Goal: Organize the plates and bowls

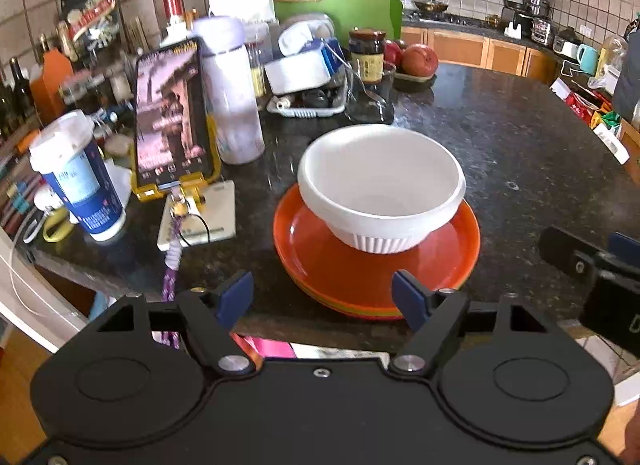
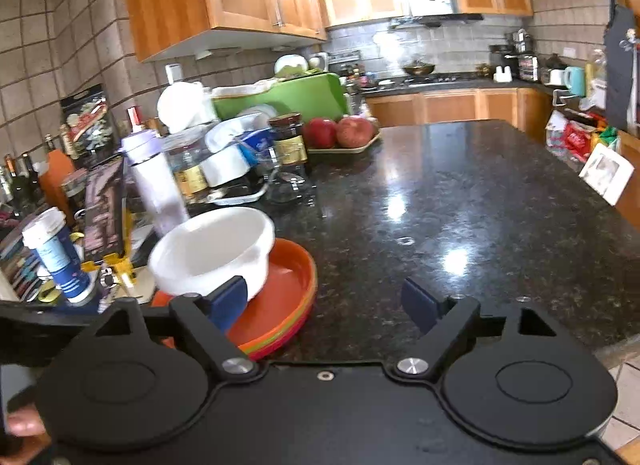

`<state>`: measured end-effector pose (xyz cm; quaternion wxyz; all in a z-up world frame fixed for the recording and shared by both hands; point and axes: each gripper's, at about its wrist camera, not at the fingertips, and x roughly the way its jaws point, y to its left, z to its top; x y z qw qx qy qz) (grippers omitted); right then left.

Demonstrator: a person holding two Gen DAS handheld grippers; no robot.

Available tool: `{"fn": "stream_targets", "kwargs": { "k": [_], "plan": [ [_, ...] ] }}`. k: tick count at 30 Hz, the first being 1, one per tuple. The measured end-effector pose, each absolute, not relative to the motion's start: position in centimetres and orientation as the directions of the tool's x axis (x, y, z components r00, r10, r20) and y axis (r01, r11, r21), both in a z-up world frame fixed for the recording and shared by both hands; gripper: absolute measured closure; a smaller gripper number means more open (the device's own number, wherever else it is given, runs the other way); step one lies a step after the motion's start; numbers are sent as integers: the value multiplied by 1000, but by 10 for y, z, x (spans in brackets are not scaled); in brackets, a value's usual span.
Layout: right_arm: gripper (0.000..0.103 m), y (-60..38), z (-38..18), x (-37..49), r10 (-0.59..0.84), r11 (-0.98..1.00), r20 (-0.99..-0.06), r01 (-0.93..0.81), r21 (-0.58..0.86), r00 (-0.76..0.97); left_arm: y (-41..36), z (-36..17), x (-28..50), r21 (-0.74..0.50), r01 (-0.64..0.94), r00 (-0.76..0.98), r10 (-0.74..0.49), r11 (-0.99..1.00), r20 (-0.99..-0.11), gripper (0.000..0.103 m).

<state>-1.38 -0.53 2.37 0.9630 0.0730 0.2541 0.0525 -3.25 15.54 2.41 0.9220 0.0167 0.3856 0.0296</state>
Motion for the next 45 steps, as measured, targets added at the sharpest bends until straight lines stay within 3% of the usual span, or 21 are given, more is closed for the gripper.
{"fn": "stream_targets", "kwargs": {
  "k": [4, 9, 17, 23, 28, 45],
  "plan": [
    [0, -9, 22, -17, 164, 979, -479, -84, 184, 862, 156, 24, -34, 15, -64, 697, 55, 998, -715, 25],
    [0, -11, 23, -20, 198, 974, -463, -119, 195, 864, 160, 24, -37, -76, -116, 697, 27, 990, -717, 25],
    [0, -11, 22, -14, 242, 966, -486, -160, 205, 840, 151, 26, -36, 8, -81, 696, 62, 997, -716, 25],
    [0, -7, 21, -15, 196, 978, -501, -134, 159, 843, 137, 28, -39, 124, -21, 711, 102, 992, -695, 25],
    [0, -7, 24, -15, 184, 981, -498, -126, 147, 847, 143, 30, -37, 71, -14, 707, 60, 997, -705, 25],
    [0, -9, 30, -10, 139, 990, -492, -103, 99, 859, 142, 29, -31, 63, -16, 705, 55, 998, -707, 25]
  ]
}}
